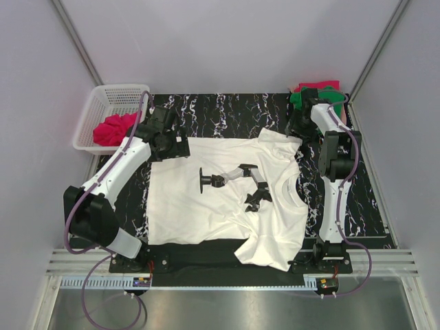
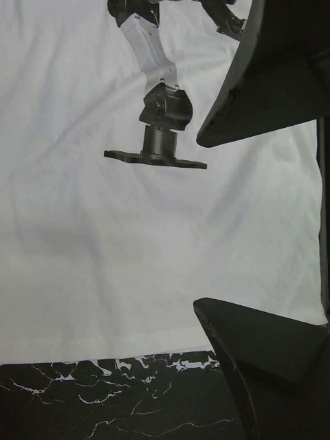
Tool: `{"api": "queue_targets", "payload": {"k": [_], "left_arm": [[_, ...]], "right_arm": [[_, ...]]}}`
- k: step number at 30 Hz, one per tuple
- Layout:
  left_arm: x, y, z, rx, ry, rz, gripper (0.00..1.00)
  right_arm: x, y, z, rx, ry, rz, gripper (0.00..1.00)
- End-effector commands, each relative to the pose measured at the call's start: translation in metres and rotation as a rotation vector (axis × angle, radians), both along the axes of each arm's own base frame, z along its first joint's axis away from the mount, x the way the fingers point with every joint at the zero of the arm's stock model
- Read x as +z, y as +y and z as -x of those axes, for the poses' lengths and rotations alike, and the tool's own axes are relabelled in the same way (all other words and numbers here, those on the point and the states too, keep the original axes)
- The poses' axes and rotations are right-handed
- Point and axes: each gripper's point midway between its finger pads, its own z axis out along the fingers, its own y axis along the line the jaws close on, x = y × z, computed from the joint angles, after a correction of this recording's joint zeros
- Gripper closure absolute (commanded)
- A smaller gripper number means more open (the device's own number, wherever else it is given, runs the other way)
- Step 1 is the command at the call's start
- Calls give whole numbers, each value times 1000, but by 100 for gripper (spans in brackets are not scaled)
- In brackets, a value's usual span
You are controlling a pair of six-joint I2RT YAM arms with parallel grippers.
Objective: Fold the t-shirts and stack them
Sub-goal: Fold the tshirt
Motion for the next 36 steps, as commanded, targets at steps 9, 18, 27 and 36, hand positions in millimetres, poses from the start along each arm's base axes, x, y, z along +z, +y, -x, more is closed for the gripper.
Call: {"api": "queue_targets", "payload": {"k": [9, 18, 27, 36], "left_arm": [[21, -6, -14, -17, -71, 38, 1], [17, -5, -9, -28, -63, 30, 1], [16, -1, -4, -30, -63, 17, 1], [17, -1, -6, -24, -67, 21, 1]], "right_arm": [[14, -2, 19, -11, 17, 28, 21], [2, -11, 6, 0, 10, 82, 25], [-9, -7, -3, 13, 13, 62, 33], [-12, -3, -4, 32, 17, 39, 89]]}}
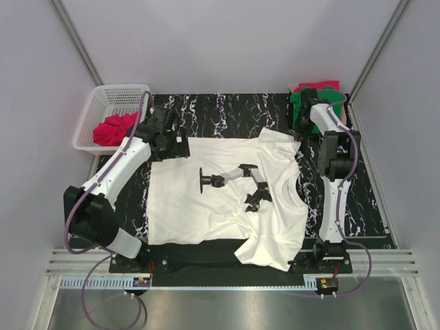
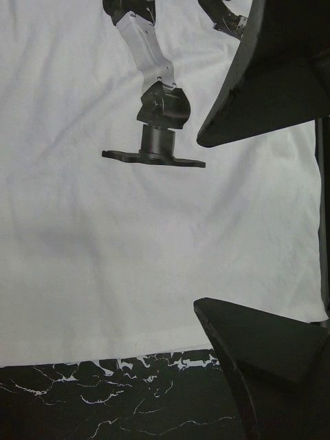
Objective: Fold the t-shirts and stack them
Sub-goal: Fold the tshirt
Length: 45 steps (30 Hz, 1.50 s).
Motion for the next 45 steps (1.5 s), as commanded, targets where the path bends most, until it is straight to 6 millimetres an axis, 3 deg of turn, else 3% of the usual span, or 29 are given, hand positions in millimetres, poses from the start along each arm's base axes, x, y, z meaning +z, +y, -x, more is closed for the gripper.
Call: {"api": "queue_targets", "payload": {"k": [1, 8, 12, 17, 18, 19, 21, 27, 32, 37, 45], "left_arm": [[18, -1, -7, -6, -69, 24, 1], [9, 13, -19, 65, -66, -52, 1], [6, 29, -46, 157, -63, -75, 1], [-26, 42, -79, 233, 16, -97, 1], [-20, 42, -87, 244, 13, -93, 1], [-34, 41, -93, 258, 52, -87, 1], [-43, 43, -109, 279, 88, -68, 1], [-53, 42, -146, 274, 107, -62, 1], [-65, 57, -158, 339, 133, -58, 1], [-88, 74, -155, 388, 188, -94, 1], [-107, 85, -165, 407, 206, -118, 2]], "right_arm": [[-9, 1, -2, 13, 14, 9, 97], [9, 11, -6, 43, -23, -34, 100], [23, 14, -5, 59, -46, -39, 100], [41, 15, 5, 68, -64, -41, 100], [44, 15, 7, 69, -65, -47, 100], [49, 16, 11, 68, -69, -54, 100], [55, 17, 15, 67, -78, -58, 100], [82, 27, 25, 84, -122, -103, 100], [97, 31, 30, 92, -146, -125, 100], [113, 34, 35, 106, -168, -140, 100], [129, 41, 42, 129, -189, -176, 100]]}}
